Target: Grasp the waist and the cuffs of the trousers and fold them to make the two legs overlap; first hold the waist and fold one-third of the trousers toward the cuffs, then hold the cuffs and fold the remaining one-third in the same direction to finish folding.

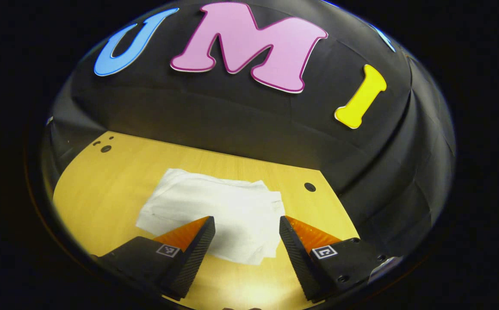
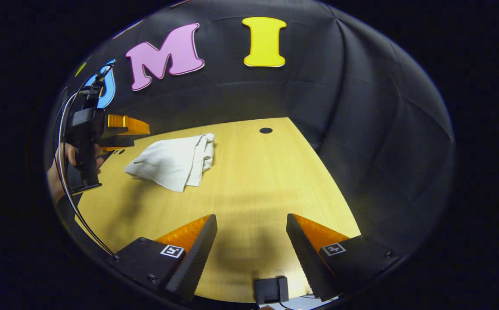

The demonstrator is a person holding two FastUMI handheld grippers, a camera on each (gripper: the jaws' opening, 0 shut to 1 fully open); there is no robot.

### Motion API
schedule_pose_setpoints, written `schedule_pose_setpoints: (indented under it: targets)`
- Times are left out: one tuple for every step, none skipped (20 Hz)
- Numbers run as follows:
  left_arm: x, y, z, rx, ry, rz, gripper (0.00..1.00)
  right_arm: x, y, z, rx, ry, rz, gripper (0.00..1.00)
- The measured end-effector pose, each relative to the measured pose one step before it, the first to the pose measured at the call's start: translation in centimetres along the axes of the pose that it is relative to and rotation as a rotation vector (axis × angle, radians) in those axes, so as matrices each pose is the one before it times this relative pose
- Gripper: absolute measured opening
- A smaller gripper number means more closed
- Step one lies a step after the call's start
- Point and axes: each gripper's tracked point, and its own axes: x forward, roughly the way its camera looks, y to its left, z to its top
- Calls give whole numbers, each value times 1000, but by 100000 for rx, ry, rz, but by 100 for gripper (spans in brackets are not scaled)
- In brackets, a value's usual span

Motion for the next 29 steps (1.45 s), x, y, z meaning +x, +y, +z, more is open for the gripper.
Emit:
schedule_pose_setpoints:
  targets:
    - [-1404,750,189,1640,-1559,1057,95,-245,777,129,-946,-663,602,99]
    - [-1532,854,218,2162,-2228,1265,95,-278,755,313,-833,-893,338,99]
    - [-1909,913,552,2755,-3127,982,96,-312,855,257,-521,-910,402,99]
    - [-1792,707,469,2455,-2791,901,96,-380,948,385,11,-823,599,99]
    - [-2294,1040,729,2687,-3397,1599,96,-566,949,307,380,-783,568,99]
    - [-1980,708,418,1809,-2544,1258,96,-647,1077,488,522,-996,426,99]
    - [-1924,818,225,1029,-1706,1181,96,-890,947,787,-439,-2677,-538,100]
    - [-2117,780,-149,-174,-1161,967,95,-830,791,972,-1917,-3604,-905,99]
    - [-2037,423,119,-385,-1436,-746,95,-959,941,864,-2224,-3520,-336,99]
    - [-1879,380,81,15,-2031,-390,96,-1077,1039,970,-1612,-3654,173,99]
    - [-1743,623,125,307,-2534,176,96,-1057,1078,755,-853,-3491,556,99]
    - [-1612,741,-248,145,-1881,876,95,-1087,1002,660,-248,-2463,414,99]
    - [-1521,857,-290,87,-1525,1888,95,-1016,978,350,237,-1894,773,99]
    - [-1549,808,-342,112,-1439,2127,96,-1146,1063,499,553,-1934,757,99]
    - [-1411,769,-229,-52,-1390,1443,96,-971,1004,392,439,-1813,707,99]
    - [-1360,515,-186,-370,-1367,1063,95,-985,906,269,21,-1237,429,99]
    - [-1161,291,-317,-650,-262,-72,95,-982,720,11,-200,-660,416,99]
    - [-1097,11,-541,-490,329,-1034,95,-896,719,-37,-288,-266,216,99]
    - [-889,66,-288,-173,354,-891,96,-795,515,-147,324,214,33,99]
    - [-716,45,-374,-47,666,-1494,95,-674,707,-188,775,-21,872,99]
    - [-805,-103,-243,349,388,-1330,95,-740,811,-19,-72,-192,694,99]
    - [-481,67,-49,748,107,-991,95,-529,231,6,-1172,-148,-411,99]
    - [-411,172,123,476,-212,-285,96,-473,94,-46,-669,34,-89,99]
    - [-294,102,61,-258,-184,-673,96,-449,312,56,228,-198,335,99]
    - [-197,55,117,-540,-255,-541,96,-323,337,187,431,-660,282,99]
    - [-186,213,-42,-381,92,-20,96,-218,145,119,-206,-644,-41,99]
    - [-101,182,-166,-433,669,106,96,-302,188,-2,-625,-297,5,99]
    - [-51,290,-426,-616,971,58,96,-212,203,-115,-859,245,216,99]
    - [-120,152,-305,-635,1315,103,96,-115,320,-158,-552,335,361,99]
